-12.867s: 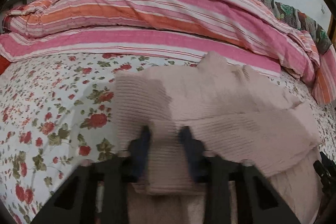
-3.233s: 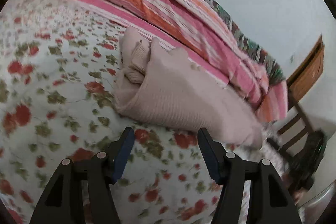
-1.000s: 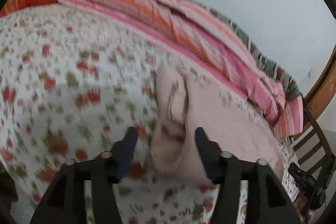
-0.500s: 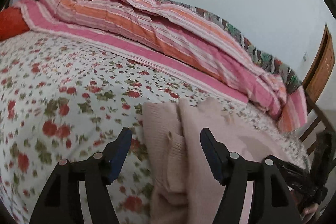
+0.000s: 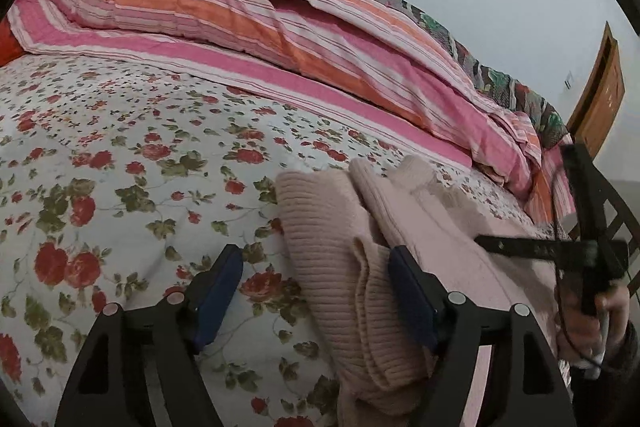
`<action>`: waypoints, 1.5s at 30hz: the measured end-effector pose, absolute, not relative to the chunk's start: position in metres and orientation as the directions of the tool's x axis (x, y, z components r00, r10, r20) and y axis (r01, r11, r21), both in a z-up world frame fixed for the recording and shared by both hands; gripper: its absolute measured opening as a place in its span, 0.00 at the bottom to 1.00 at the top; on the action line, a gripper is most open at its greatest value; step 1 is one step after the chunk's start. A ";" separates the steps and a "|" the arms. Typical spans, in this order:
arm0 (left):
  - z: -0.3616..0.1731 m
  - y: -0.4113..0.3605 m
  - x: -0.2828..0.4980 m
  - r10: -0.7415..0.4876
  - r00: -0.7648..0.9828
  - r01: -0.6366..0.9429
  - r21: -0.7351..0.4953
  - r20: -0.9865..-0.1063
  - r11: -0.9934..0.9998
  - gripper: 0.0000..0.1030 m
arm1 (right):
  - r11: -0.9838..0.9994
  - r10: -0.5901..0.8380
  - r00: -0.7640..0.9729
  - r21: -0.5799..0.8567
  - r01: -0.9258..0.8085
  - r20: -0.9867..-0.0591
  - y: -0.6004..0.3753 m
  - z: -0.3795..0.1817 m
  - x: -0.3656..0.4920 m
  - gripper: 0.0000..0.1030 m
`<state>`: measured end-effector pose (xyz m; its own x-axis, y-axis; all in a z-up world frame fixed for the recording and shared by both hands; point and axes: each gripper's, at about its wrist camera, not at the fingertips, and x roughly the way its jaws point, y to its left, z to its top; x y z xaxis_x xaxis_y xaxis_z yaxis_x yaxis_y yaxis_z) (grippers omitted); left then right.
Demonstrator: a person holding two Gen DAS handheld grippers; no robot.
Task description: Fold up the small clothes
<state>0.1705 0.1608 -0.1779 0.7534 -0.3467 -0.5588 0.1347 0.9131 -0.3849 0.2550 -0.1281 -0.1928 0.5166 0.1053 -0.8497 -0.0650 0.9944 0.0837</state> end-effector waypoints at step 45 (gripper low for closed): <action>-0.183 0.163 0.090 -0.518 0.674 0.203 -0.542 -0.527 0.815 0.73 | 0.978 0.182 0.693 0.057 -0.199 -0.698 -0.121 -0.185 0.126 0.43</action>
<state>0.0899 0.1629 -0.1826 0.6736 -0.5183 -0.5268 0.2033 0.8153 -0.5422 0.1257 -0.1208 -0.1850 0.6931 0.1818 -0.6976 -0.1993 0.9783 0.0569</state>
